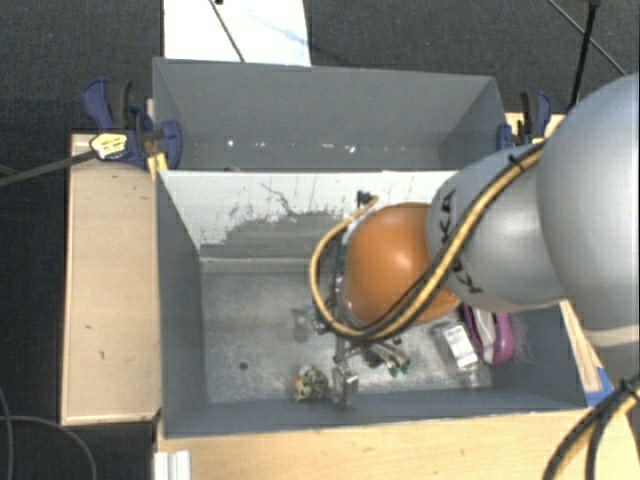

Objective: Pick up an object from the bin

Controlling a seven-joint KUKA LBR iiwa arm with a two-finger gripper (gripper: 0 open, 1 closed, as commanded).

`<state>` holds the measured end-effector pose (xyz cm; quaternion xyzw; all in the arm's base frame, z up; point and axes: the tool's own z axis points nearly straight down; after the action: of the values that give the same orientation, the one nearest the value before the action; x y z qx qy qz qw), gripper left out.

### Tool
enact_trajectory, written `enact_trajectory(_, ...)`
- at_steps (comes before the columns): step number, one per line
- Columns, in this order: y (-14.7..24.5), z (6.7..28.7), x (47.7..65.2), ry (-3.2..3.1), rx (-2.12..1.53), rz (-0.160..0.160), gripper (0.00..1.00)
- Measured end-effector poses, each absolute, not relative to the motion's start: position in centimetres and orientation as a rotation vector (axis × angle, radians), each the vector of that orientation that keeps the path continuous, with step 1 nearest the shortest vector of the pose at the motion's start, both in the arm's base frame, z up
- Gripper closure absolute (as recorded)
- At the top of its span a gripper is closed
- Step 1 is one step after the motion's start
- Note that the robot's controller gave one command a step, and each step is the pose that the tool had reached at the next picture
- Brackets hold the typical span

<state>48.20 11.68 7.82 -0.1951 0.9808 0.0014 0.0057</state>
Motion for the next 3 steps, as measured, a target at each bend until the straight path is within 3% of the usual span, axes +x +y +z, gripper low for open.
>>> enact_trajectory(1, 15.3, 7.1, 48.2, 2.783, -1.442, 0.002, 0.0)
enact_trajectory(2, 15.2, 7.0, 48.1, 2.792, -1.432, 0.003, 1.0)
enact_trajectory(3, 14.2, 19.0, 49.8, 2.767, -1.464, -0.004, 1.0)
